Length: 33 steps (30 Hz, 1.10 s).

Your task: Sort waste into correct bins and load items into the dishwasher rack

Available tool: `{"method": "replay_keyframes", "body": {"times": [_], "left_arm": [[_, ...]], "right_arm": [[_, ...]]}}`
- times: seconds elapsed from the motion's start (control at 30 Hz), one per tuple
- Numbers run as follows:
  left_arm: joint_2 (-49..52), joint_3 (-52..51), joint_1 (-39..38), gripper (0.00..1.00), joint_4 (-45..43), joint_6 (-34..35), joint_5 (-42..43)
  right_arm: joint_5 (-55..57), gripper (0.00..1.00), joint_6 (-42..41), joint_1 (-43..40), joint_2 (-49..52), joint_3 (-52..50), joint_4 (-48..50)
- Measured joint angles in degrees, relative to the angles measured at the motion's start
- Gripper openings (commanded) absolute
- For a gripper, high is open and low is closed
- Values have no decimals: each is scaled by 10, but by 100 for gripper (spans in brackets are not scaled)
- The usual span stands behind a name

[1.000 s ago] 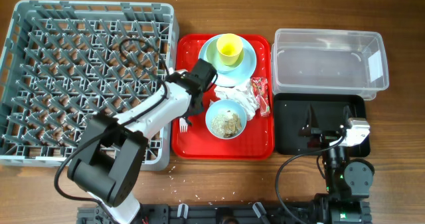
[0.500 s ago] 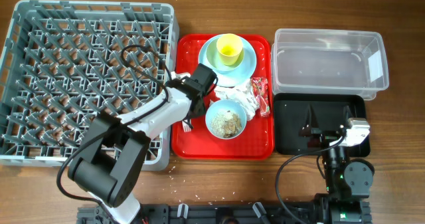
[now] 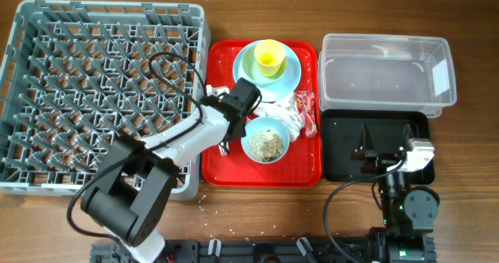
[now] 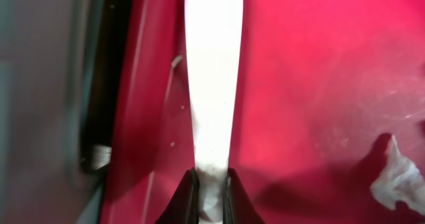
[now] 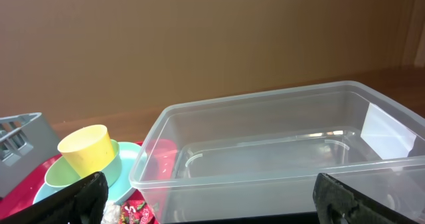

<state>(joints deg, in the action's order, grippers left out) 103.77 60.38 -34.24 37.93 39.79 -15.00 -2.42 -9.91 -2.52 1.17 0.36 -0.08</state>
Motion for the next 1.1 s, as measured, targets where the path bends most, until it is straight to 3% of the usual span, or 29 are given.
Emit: {"method": "replay_keyframes", "body": {"times": [0.2, 0.4, 0.73, 0.77, 0.8, 0.87, 1.0, 1.1], "left_arm": [[-102, 20, 0, 6, 3, -36, -17], [-206, 23, 46, 4, 0, -155, -52], [-210, 23, 158, 4, 2, -226, -45], [-205, 23, 162, 9, 2, -229, -40], [-202, 23, 162, 27, 2, -232, -36], [-201, 23, 162, 34, 1, -233, -31], [-201, 23, 162, 38, -2, -235, -28], [-207, 23, 160, 37, -13, -236, 19]], "right_arm": [[0, 100, 0, 0, 0, 0, 0], [0, 100, 0, 0, 0, 0, 0], [0, 100, 0, 0, 0, 0, 0], [0, 100, 0, 0, 0, 0, 0], [0, 100, 0, 0, 0, 0, 0], [0, 100, 0, 0, 0, 0, 0], [0, 100, 0, 0, 0, 0, 0], [0, 100, 0, 0, 0, 0, 0]]}}
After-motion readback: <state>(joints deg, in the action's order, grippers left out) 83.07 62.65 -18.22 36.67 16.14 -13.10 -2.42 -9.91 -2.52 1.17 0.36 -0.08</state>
